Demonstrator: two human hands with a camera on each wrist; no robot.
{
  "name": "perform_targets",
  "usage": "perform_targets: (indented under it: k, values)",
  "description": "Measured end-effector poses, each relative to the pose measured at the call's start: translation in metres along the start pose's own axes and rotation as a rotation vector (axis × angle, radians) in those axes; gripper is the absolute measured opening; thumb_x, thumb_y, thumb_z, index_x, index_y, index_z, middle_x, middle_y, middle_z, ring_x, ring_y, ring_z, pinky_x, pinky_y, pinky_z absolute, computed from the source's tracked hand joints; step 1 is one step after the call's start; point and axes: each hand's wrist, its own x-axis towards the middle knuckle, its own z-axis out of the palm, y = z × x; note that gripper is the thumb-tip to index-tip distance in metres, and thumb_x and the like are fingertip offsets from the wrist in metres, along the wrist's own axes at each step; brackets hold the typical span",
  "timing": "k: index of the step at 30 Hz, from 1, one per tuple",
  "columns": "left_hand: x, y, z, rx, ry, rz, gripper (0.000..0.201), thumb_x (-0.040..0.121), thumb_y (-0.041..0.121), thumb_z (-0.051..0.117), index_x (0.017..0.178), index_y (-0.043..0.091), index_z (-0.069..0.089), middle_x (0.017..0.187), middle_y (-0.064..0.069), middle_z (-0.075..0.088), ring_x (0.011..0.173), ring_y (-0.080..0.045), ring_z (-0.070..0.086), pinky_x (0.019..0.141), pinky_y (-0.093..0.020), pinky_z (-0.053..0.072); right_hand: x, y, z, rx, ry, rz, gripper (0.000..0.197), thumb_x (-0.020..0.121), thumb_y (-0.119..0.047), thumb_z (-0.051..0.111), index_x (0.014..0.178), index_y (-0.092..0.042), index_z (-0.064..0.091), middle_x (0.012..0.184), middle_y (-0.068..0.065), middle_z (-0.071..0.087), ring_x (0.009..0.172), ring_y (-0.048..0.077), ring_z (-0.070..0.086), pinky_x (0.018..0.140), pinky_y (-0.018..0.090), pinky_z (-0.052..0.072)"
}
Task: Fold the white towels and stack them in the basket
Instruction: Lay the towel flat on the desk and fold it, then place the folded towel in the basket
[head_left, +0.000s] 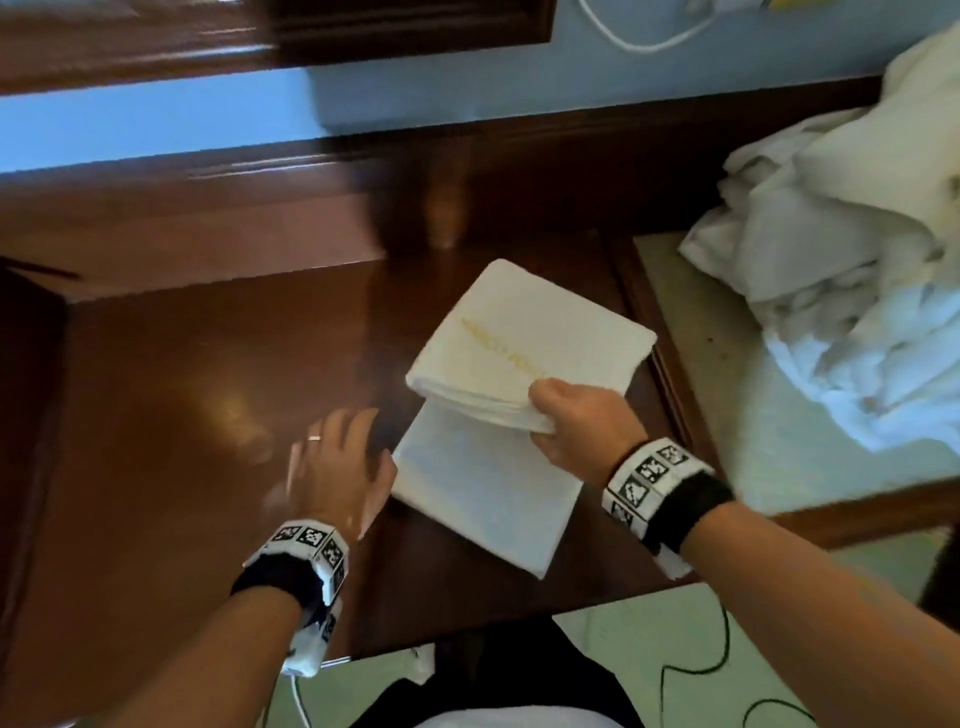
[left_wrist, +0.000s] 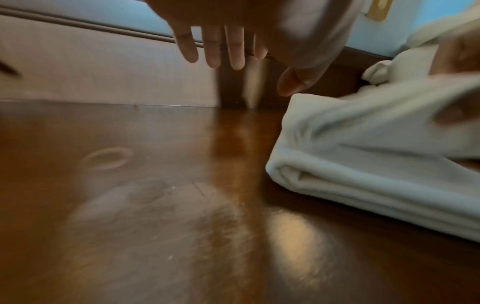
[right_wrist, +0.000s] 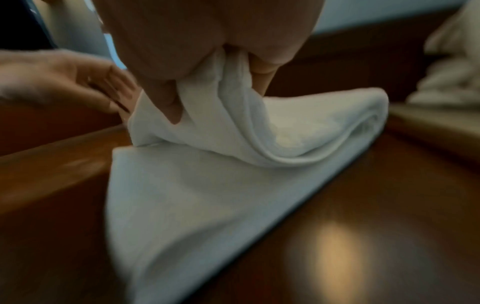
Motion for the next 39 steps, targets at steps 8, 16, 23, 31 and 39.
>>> perform_targets:
  k: [8,16,23,31,39]
  values:
    - [-0.010,-0.013,0.026,0.114,-0.028,0.566,0.053,0.068,0.038,0.067,0.117,0.016,0.063,0.117,-0.009,0.063,0.103,-0.035,0.061,0.079,-0.044,0.048,-0.096,-0.061,0.083,0.053,-0.253,0.191,0.056,0.043,-0.008,0.085,0.097,-0.009,0.066,0.107,0.008,0.065,0.095,0.029,0.066,0.078,0.030,0.055]
    - [0.013,0.043,0.044,0.264,-0.081,0.692,0.044,0.060,0.019,0.078,0.102,0.012,0.064,0.102,-0.012,0.063,0.086,-0.034,0.060,0.067,-0.043,0.044,-0.088,-0.023,0.047,-0.191,-0.161,0.391,0.045,0.050,-0.010,0.081,0.087,-0.014,0.056,0.087,0.007,0.058,0.077,0.033,0.056,0.060,0.037,0.044]
    - [-0.002,0.020,0.041,0.151,0.066,0.818,0.026,0.071,0.014,0.068,0.096,0.008,0.064,0.092,-0.013,0.060,0.071,-0.033,0.056,0.057,-0.039,0.044,-0.125,-0.031,0.052,-0.141,-0.101,0.447,0.042,0.055,-0.007,0.075,0.092,-0.016,0.056,0.095,0.006,0.055,0.080,0.032,0.052,0.061,0.038,0.045]
    - [-0.024,0.021,0.055,-0.078,0.066,0.696,0.026,0.078,0.022,0.063,0.100,0.009,0.069,0.100,-0.009,0.066,0.077,-0.030,0.060,0.057,-0.037,0.052,-0.142,-0.020,0.057,0.060,-0.123,0.535,0.032,0.066,0.001,0.071,0.094,-0.011,0.062,0.100,0.007,0.060,0.088,0.032,0.057,0.068,0.041,0.054]
    - [-0.034,0.009,0.070,-0.021,0.037,0.759,0.027,0.072,0.013,0.086,0.091,0.008,0.067,0.096,-0.011,0.067,0.071,-0.032,0.060,0.053,-0.037,0.049,-0.161,-0.021,0.053,0.019,-0.141,0.482,0.031,0.068,0.004,0.074,0.095,-0.008,0.066,0.106,0.009,0.063,0.093,0.034,0.061,0.072,0.043,0.058]
